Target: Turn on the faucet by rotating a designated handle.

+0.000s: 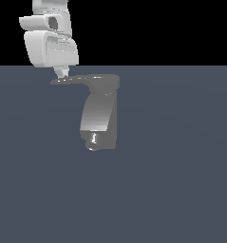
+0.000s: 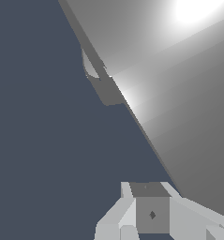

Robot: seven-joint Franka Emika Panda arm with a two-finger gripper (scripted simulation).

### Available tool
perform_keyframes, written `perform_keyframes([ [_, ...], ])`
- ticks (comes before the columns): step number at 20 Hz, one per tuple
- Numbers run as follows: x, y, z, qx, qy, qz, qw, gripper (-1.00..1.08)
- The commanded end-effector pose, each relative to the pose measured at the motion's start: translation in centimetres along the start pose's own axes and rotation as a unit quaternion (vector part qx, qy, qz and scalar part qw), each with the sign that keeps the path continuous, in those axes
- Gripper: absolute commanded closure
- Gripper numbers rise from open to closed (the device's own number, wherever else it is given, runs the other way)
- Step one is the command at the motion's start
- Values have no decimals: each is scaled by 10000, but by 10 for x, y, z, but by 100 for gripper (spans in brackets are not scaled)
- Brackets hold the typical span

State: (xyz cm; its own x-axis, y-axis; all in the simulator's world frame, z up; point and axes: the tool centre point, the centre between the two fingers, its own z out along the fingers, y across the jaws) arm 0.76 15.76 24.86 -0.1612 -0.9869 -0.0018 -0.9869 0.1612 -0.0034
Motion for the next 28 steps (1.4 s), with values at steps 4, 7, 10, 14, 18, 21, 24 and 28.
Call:
perform_keyframes([
  [4,-3,20,0,-16,10,-22,10000,108],
  [7,-3,29,0,-16,10,-22,10000,108],
  [10,-4,39,0,-17,9,-25,10000,108],
  [14,3,37,0,-6,3,4,10000,108],
  [18,9,46,0,-7,4,1,10000,108],
  [21,14,52,0,-7,5,-1,10000,108],
  [24,19,58,0,-8,5,-3,10000,108],
  [28,27,66,0,-8,5,-3,10000,108],
])
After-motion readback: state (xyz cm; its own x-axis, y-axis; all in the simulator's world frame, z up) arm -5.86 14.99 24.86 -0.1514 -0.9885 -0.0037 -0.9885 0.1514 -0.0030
